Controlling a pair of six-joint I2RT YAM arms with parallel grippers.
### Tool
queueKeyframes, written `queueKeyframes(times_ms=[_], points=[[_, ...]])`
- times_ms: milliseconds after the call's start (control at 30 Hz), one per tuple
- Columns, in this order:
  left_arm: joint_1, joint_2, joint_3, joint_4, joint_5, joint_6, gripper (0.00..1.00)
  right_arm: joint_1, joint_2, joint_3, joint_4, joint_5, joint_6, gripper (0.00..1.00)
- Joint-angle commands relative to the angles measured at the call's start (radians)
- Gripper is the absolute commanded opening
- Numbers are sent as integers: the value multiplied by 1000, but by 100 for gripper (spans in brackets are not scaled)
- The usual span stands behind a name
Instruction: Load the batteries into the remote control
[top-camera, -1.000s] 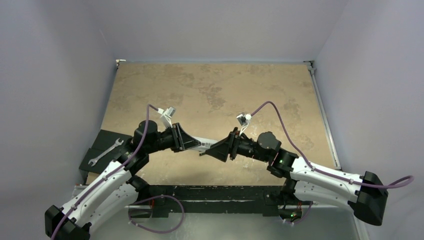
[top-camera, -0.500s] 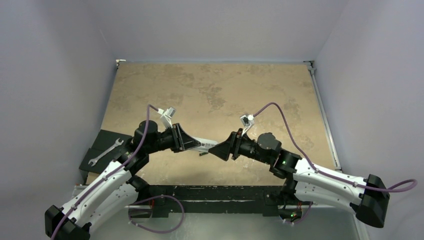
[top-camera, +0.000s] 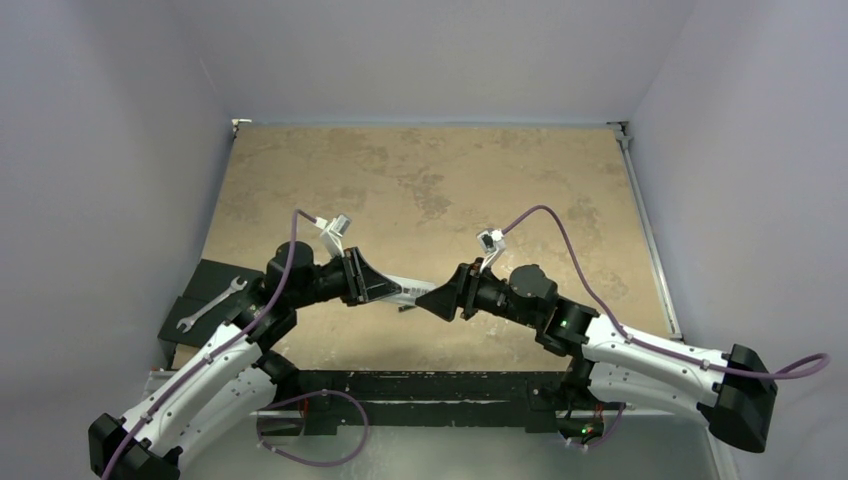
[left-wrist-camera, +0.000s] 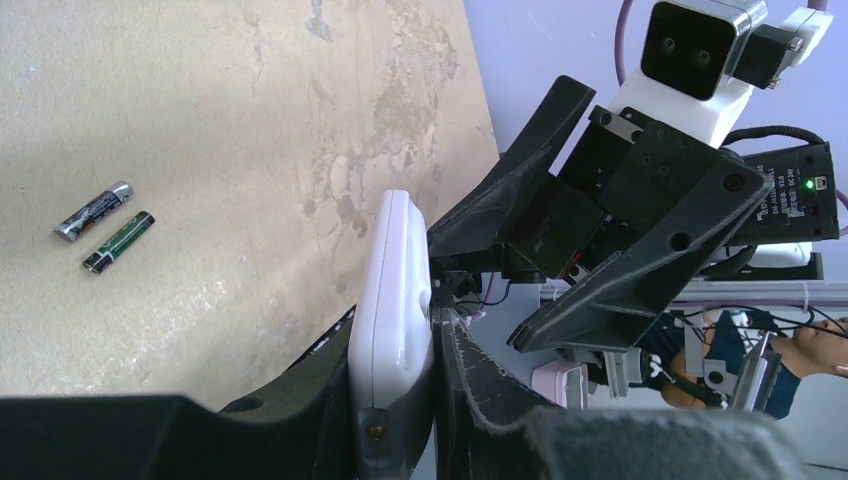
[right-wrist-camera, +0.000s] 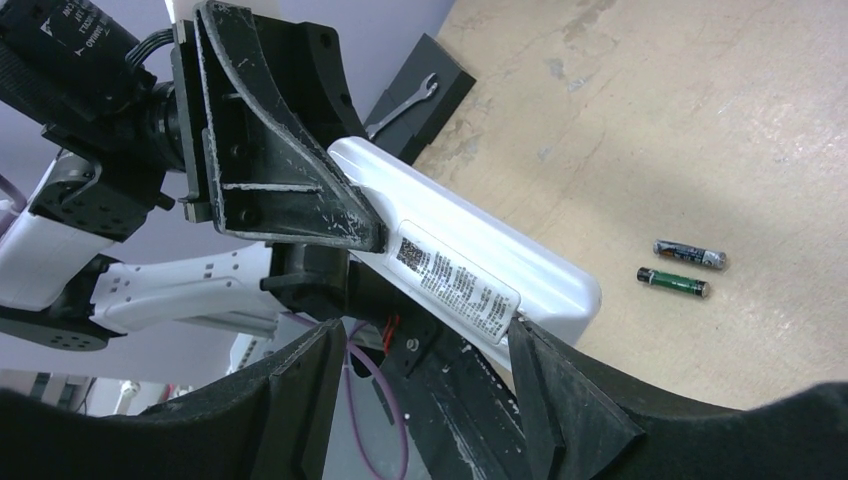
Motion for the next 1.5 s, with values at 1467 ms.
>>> queueKeyframes(times_ms=[1467], points=[[-2,5,-18,118,66,-46,0,28,39,-11,212,-51,41,68]])
